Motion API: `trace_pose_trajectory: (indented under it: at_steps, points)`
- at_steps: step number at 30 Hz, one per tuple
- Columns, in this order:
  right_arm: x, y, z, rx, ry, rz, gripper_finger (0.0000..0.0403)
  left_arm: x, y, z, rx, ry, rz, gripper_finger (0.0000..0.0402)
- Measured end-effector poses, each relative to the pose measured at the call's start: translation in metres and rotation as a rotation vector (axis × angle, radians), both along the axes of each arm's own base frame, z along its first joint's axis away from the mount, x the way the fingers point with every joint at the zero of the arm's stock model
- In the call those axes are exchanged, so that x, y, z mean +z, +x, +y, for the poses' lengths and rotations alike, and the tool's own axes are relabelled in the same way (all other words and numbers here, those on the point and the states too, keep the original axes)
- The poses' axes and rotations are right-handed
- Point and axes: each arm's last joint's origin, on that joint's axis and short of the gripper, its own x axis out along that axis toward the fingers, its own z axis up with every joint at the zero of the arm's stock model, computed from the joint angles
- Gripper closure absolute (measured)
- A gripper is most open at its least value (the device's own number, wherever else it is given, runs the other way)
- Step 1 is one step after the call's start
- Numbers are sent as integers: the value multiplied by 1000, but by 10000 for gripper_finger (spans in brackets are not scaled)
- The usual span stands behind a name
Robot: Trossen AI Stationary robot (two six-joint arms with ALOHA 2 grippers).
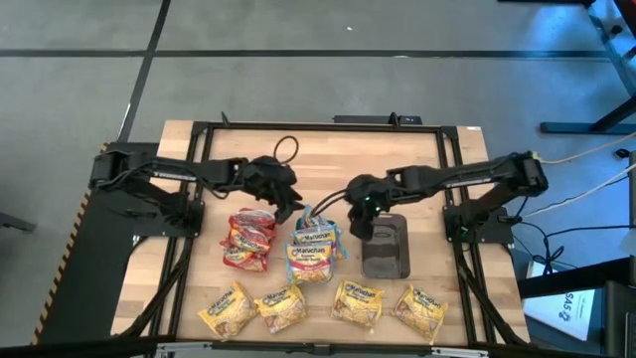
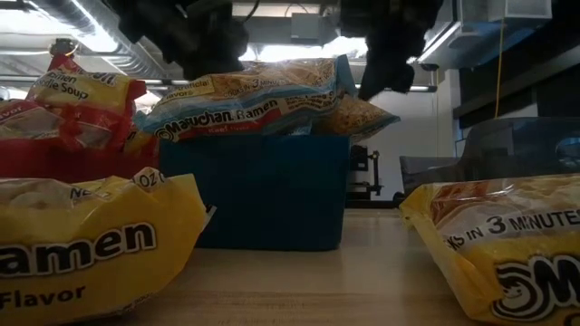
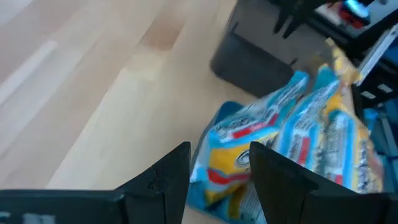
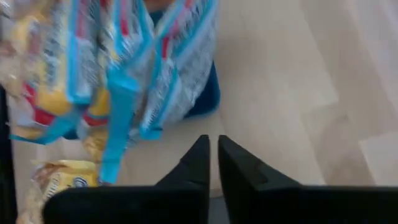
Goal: Sort Maruchan noodles
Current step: Adjust the blue noodle packs in the blue bin
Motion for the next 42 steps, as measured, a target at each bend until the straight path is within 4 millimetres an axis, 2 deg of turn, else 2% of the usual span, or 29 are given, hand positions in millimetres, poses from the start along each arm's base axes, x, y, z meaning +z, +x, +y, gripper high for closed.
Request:
trace_pose_trajectory:
  at_steps: [5,9,14,18,28,34,42]
  points:
    - [-16,10,1,-5,33,48,282,0,2,5,-17,42,-24,243]
    - [-16,15,4,30,120,11,217,4,2,13,-39,41,-65,243]
    - [-13,19,5,41,133,-38,177,-3,4,20,-109,15,-50,243]
    - [-15,20,4,27,114,-34,177,-13,9,21,-142,-9,-25,243]
    - [-19,27,6,46,186,-52,230,-18,19,21,-198,-32,-75,243]
    - [-27,33,6,26,203,-39,230,-22,21,15,-272,10,-72,243]
    - [-37,39,7,5,220,-22,229,-36,28,12,-221,93,-13,243]
